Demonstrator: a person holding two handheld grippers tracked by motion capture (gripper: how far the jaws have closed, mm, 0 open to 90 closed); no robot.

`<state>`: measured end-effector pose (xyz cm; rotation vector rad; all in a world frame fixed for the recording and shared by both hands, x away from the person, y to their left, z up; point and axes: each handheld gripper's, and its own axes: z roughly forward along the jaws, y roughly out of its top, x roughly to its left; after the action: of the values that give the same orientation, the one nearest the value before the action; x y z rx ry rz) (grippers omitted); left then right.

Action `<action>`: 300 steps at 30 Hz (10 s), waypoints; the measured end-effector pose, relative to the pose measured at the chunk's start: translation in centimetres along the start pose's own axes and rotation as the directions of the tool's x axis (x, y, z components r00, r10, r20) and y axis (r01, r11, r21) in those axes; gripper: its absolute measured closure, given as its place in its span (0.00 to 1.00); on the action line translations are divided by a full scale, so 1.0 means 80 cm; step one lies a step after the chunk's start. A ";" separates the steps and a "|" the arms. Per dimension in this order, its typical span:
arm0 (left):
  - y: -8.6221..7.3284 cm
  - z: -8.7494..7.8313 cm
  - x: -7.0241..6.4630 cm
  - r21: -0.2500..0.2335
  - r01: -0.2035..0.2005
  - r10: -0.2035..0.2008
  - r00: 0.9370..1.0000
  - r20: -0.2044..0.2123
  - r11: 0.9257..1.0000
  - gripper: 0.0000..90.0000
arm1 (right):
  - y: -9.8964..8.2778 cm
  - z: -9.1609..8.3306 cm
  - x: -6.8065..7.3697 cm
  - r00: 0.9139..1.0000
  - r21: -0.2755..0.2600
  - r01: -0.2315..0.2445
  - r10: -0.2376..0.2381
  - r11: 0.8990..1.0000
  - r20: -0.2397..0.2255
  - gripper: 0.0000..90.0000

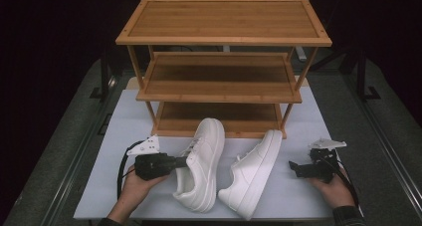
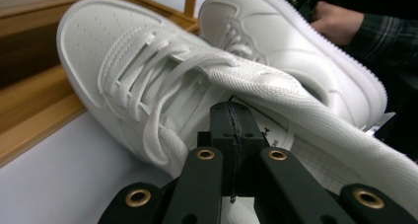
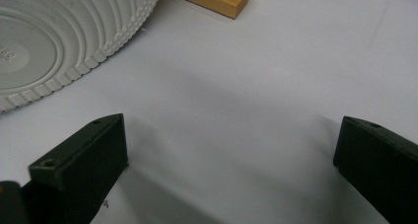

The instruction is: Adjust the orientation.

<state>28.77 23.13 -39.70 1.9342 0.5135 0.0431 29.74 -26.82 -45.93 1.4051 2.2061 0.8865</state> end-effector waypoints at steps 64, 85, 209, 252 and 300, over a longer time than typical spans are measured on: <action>0.018 0.054 -0.017 0.135 -0.035 0.040 0.999 -0.030 0.990 0.50 | 0.000 0.000 0.000 1.000 0.000 -0.001 0.001 1.000 -0.002 0.00; 0.022 0.040 -0.023 0.145 -0.022 0.035 0.996 -0.087 0.989 0.84 | 0.000 0.000 0.000 1.000 0.000 -0.001 0.001 1.000 -0.002 0.00; -0.125 -0.136 0.060 0.236 0.239 -0.061 0.814 -0.577 0.942 0.00 | 0.003 -0.003 -0.001 1.000 0.031 0.000 0.001 1.000 -0.015 0.00; -0.125 -0.136 0.061 0.236 0.240 -0.064 0.815 -0.576 0.942 0.00 | 0.073 -0.071 0.044 0.880 -0.354 0.002 -0.169 0.935 -0.443 1.00; -0.126 -0.136 0.060 0.235 0.238 -0.062 0.814 -0.577 0.942 0.00 | 0.030 -0.088 0.016 0.886 -0.318 0.004 -0.151 0.948 -0.439 1.00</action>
<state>26.96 37.66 -45.04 2.1608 1.1271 0.4745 26.50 -27.09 -39.16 1.0229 2.2857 1.5930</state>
